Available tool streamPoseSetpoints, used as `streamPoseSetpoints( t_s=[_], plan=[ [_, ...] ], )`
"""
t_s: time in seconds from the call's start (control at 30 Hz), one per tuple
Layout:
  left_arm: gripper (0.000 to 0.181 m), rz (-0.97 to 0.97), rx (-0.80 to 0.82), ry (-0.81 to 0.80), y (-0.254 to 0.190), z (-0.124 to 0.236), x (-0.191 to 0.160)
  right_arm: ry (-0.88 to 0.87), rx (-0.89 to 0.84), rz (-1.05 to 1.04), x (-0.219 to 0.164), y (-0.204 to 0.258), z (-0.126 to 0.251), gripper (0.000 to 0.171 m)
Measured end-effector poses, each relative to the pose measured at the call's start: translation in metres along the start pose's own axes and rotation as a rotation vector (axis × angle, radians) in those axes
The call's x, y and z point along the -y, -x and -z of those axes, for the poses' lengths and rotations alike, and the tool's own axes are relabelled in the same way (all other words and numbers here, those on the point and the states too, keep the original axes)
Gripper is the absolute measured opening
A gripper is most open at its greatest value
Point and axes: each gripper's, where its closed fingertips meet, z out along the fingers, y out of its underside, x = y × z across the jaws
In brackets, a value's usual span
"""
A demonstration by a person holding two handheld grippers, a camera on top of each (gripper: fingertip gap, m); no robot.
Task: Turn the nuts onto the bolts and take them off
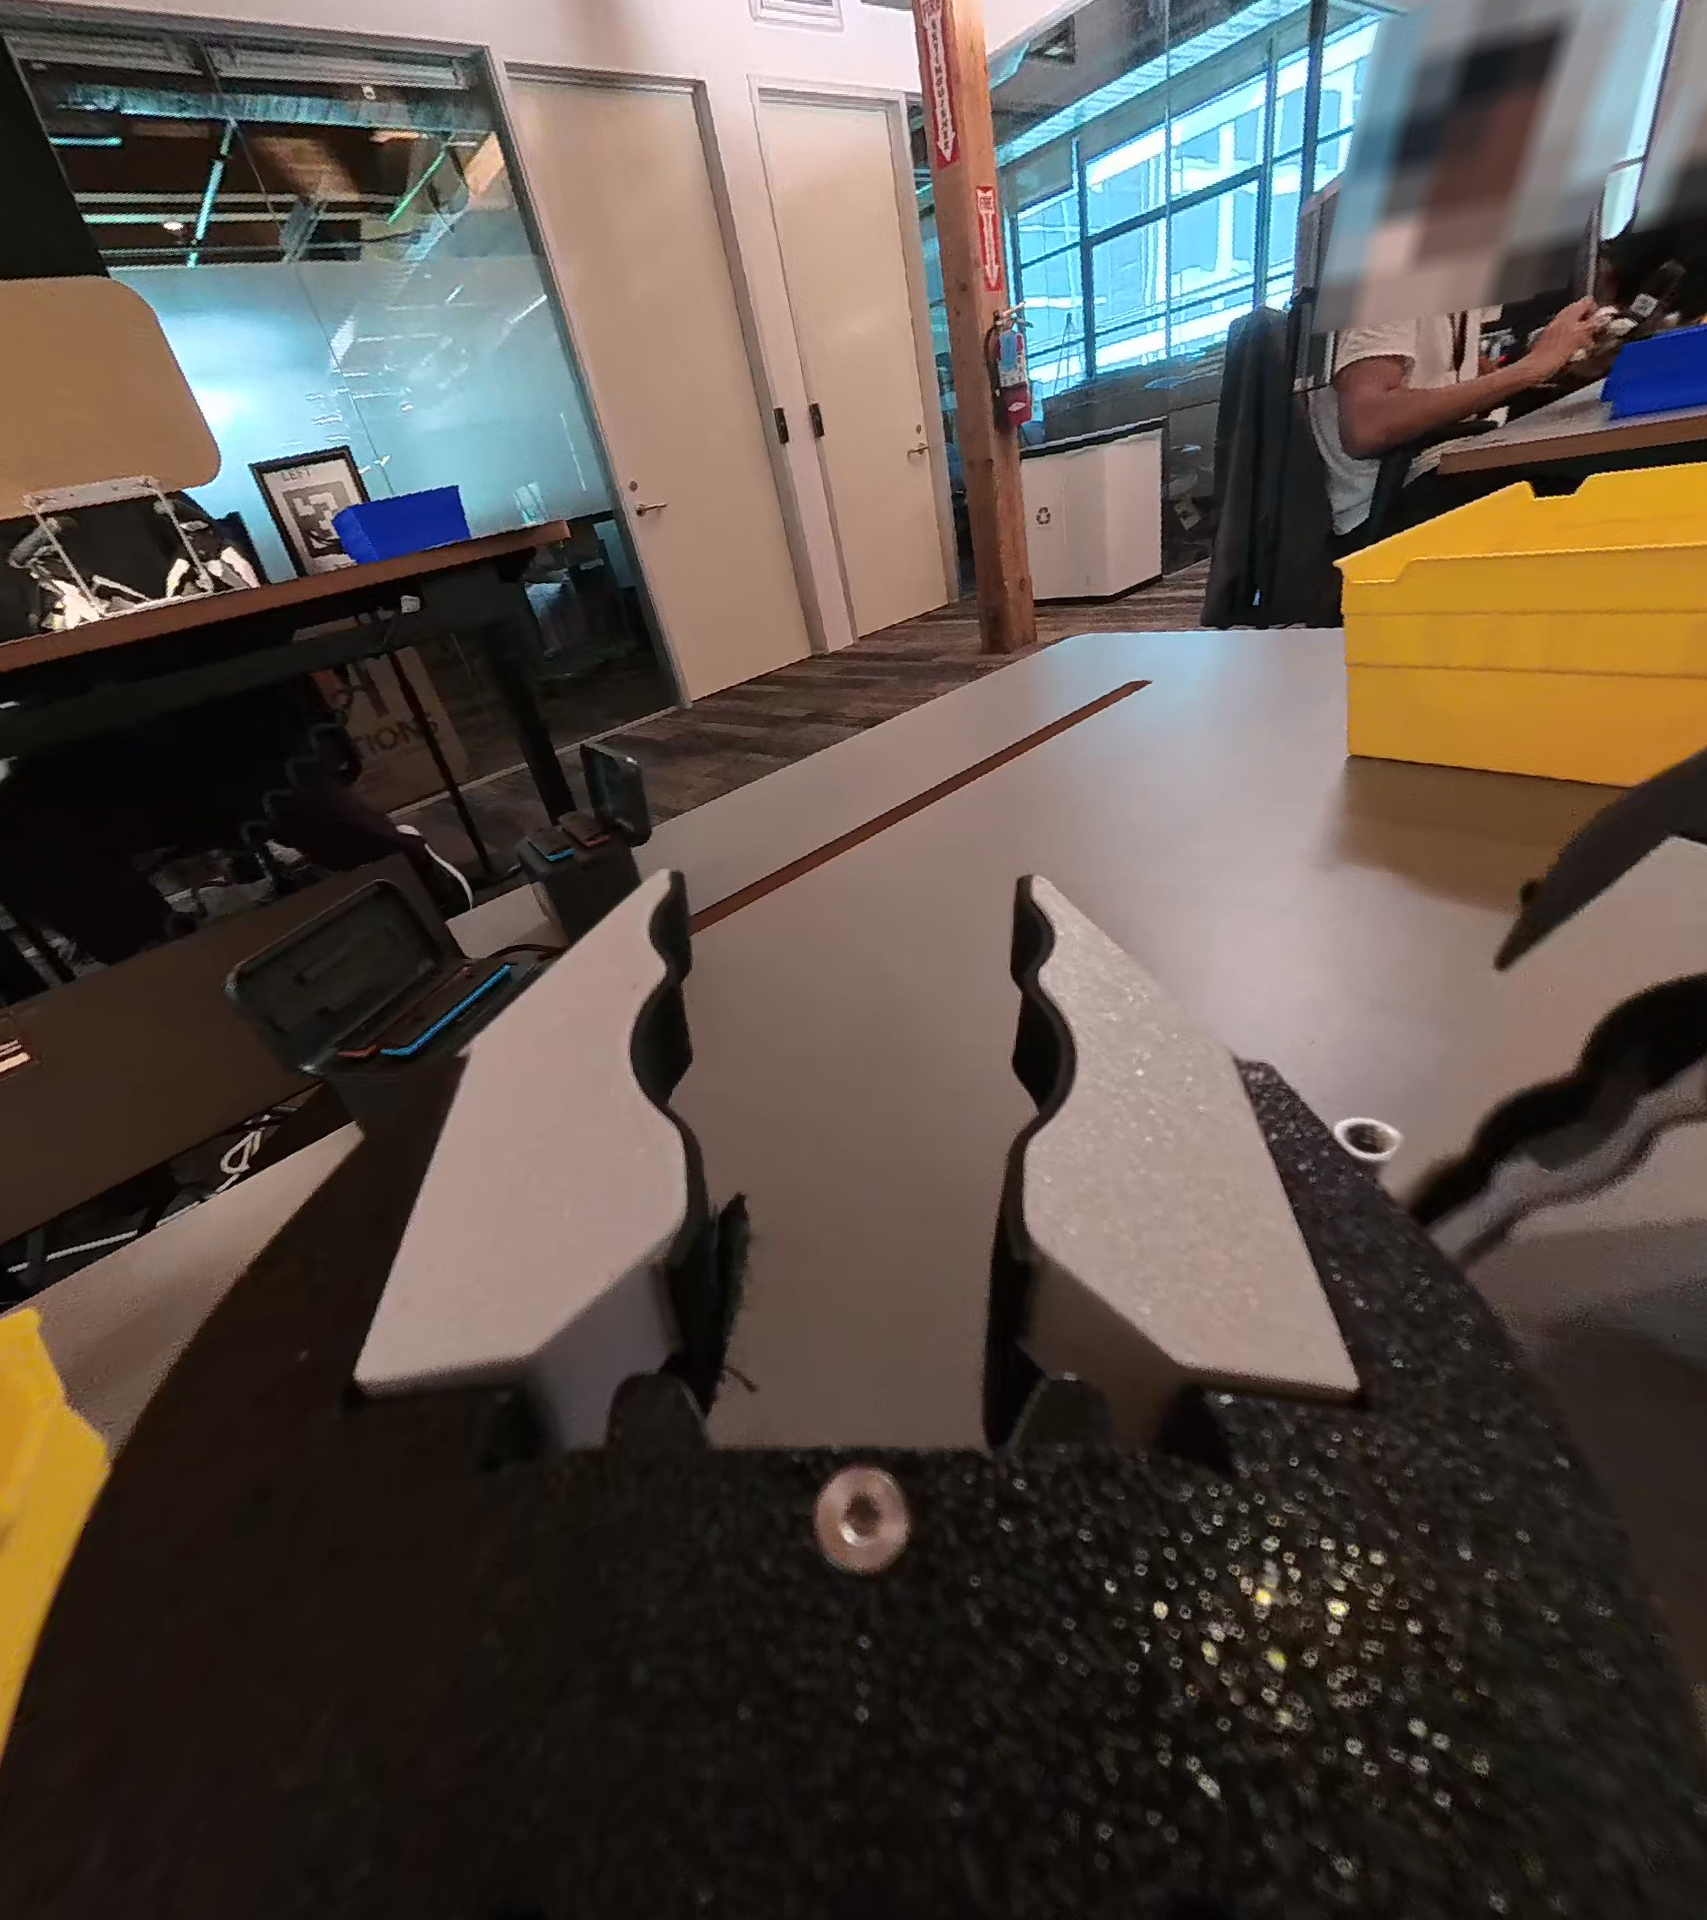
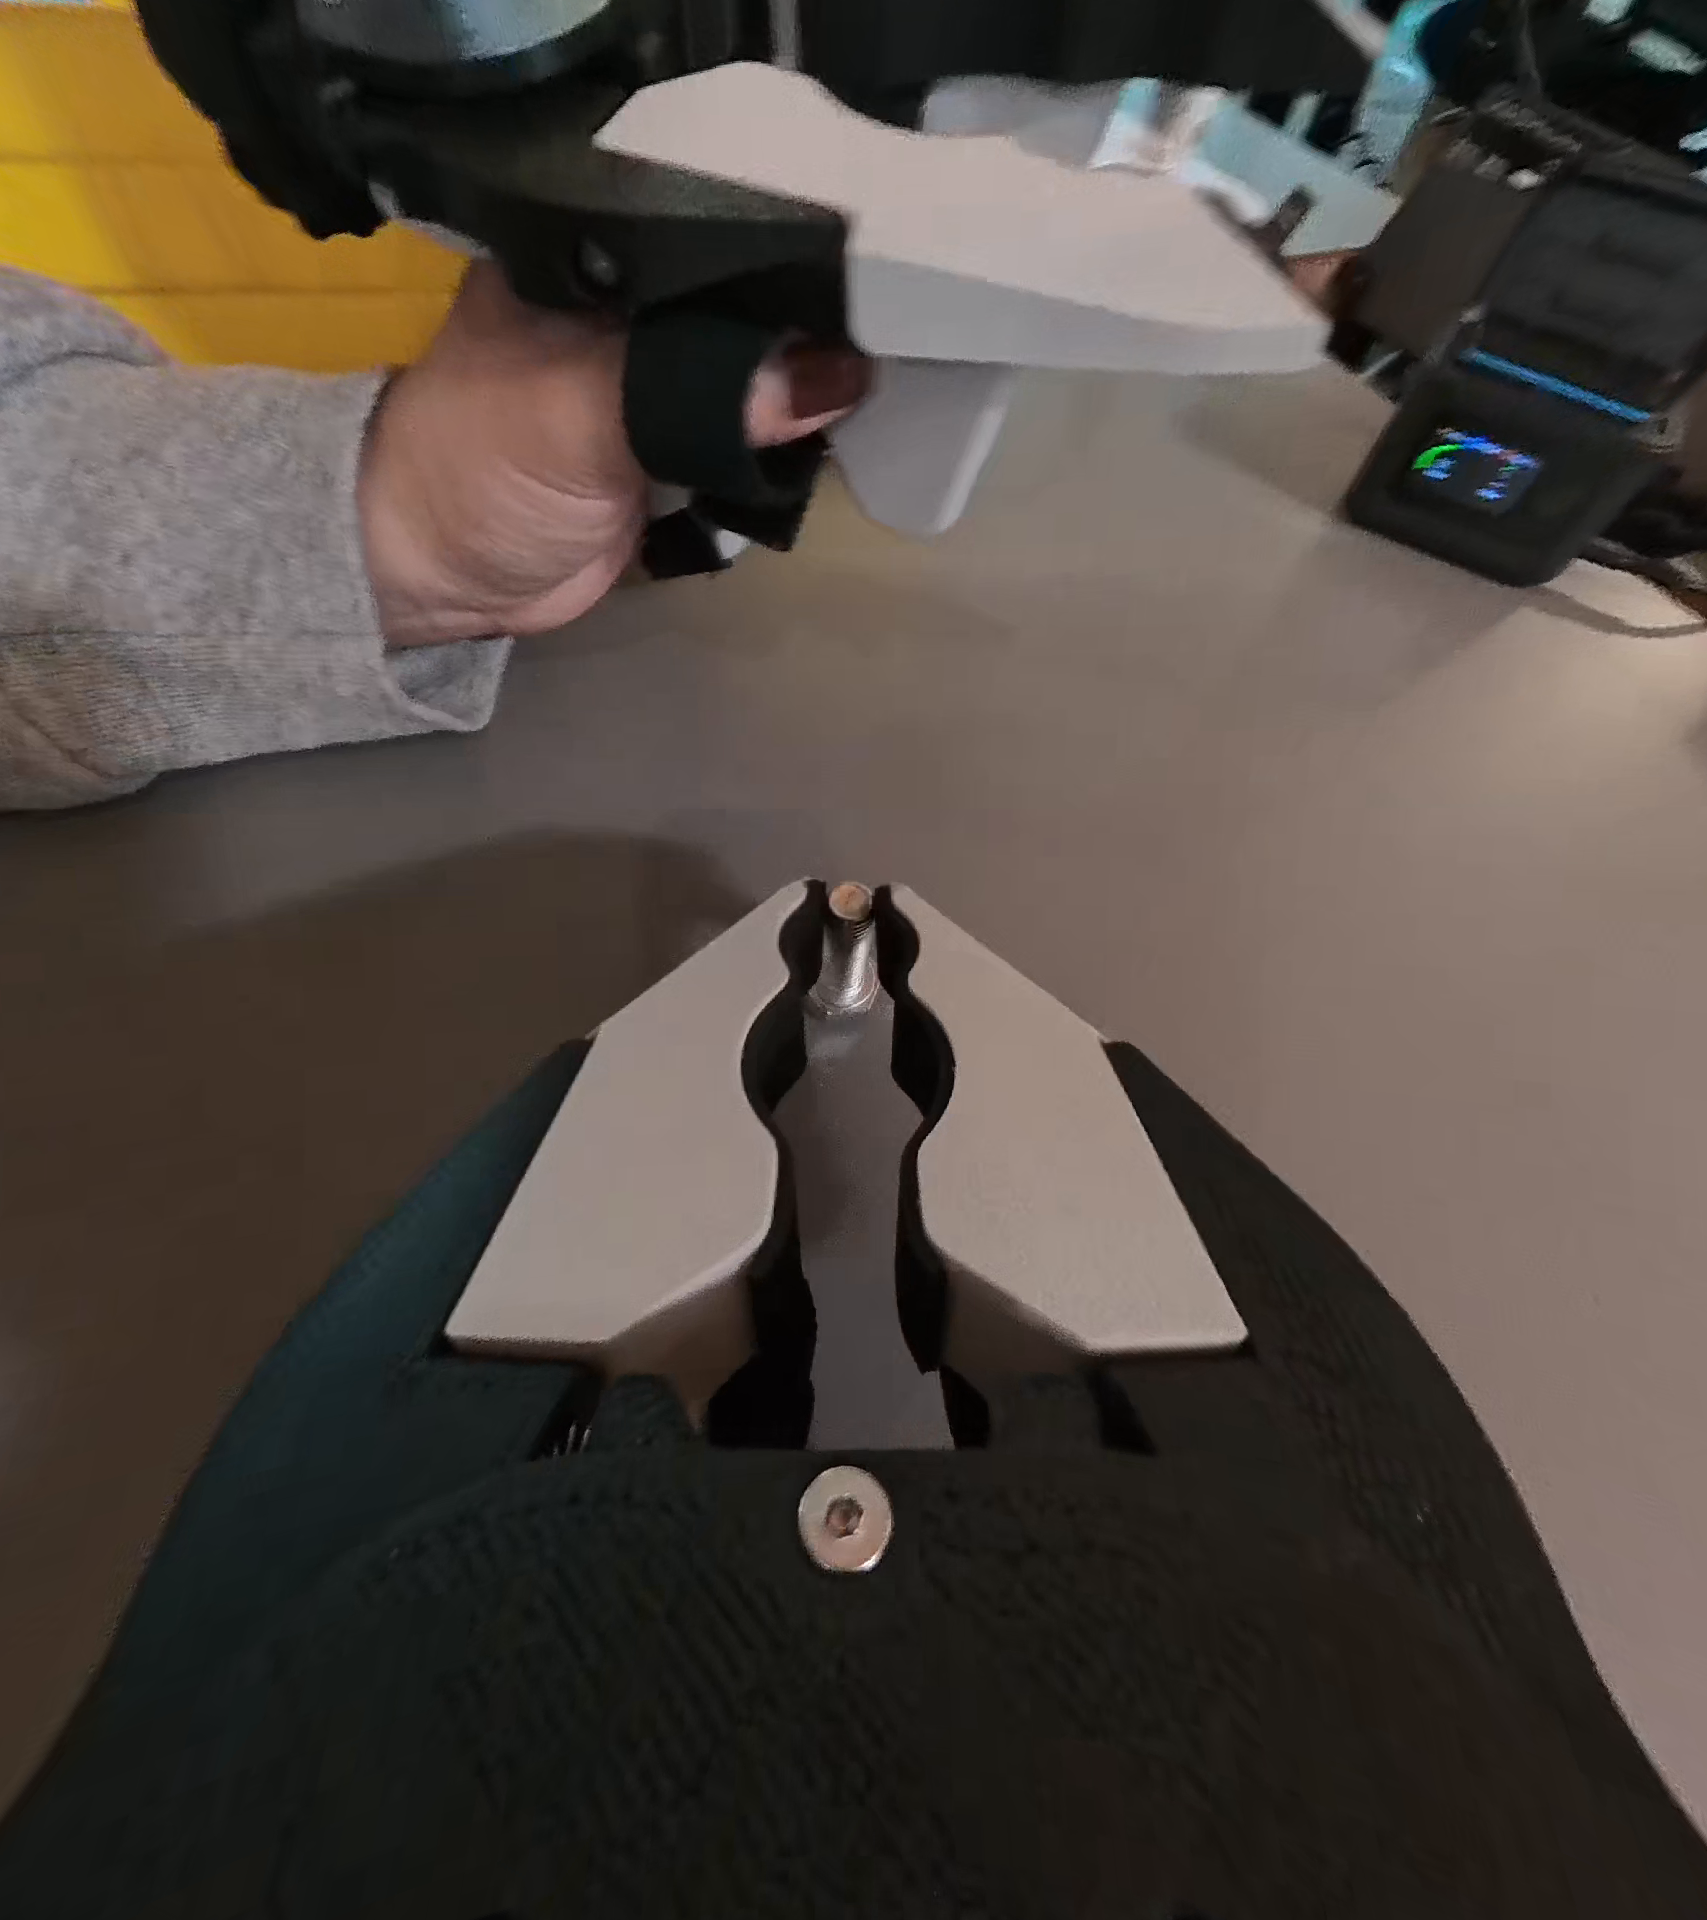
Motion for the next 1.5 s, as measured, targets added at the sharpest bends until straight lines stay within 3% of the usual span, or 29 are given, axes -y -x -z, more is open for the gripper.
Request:
streamPoseSetpoints(
  t_s=[0.13,0.23,0.33,0.57,0.9,1.5],
  plan=[
    [0.060,0.010,-0.166,-0.029,-0.026,0.000,0.005,-0.109,-0.126,-0.027,0.011,-0.029,0.021,0.008],
    [0.069,0.009,-0.367,-0.048,-0.061,0.004,0.007,-0.246,-0.181,-0.050,0.027,-0.043,0.045,0.008],
    [0.077,-0.074,-0.452,-0.016,-0.084,0.006,0.001,-0.352,-0.221,-0.038,0.040,-0.050,0.067,0.008],
    [0.059,-0.170,-0.601,0.045,-0.122,0.011,-0.014,-0.467,-0.178,-0.006,0.055,-0.043,0.083,0.008],
    [0.041,-0.153,-0.575,0.002,-0.118,0.013,-0.005,-0.508,-0.076,-0.071,0.060,-0.029,0.071,0.008],
    [0.034,-0.112,-0.559,-0.046,-0.110,0.016,0.004,-0.593,0.029,-0.179,0.067,-0.026,0.076,0.008]
  ],
)
